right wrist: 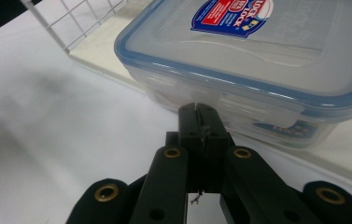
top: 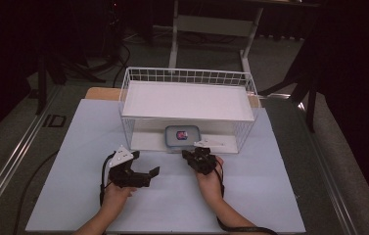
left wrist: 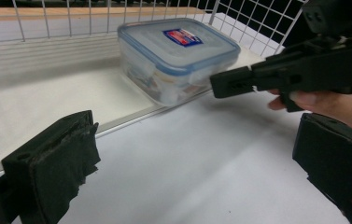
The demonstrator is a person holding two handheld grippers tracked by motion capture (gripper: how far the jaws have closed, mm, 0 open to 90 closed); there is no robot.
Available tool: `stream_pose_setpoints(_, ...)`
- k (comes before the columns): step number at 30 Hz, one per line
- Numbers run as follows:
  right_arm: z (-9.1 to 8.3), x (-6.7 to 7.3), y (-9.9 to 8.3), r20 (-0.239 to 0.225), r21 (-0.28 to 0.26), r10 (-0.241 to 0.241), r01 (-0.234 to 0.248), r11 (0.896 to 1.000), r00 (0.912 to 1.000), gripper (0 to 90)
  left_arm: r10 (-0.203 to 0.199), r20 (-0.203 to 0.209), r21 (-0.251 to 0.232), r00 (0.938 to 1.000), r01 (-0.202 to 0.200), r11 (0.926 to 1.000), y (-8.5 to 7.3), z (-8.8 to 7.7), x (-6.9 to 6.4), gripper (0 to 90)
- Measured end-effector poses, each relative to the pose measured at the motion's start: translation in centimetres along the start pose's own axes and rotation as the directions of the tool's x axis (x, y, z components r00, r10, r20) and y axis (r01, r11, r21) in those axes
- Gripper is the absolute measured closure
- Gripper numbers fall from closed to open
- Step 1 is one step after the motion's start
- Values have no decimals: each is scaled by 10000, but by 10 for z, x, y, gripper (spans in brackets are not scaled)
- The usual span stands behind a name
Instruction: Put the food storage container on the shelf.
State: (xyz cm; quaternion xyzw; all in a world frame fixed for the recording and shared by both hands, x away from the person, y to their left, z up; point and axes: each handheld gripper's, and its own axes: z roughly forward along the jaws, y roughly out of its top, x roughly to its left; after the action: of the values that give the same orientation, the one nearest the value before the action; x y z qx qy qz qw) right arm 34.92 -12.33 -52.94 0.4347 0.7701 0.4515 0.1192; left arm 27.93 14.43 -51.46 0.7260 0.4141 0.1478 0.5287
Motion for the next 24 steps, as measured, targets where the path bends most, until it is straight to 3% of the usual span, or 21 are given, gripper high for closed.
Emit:
stream_pose_setpoints(4, 7, -1, 4, 19, -141, 208, -208, 9997, 9998, 900, -163, -45, -149, 9999, 163, 9998, -1, -1, 1, 8)
stream_pose_setpoints(24, 36, -11, 33, 629, -396, 366, -342, 9986, 9974, 900, 78, -205, -375, 9998, -86, 9993, -1, -6, 0, 8)
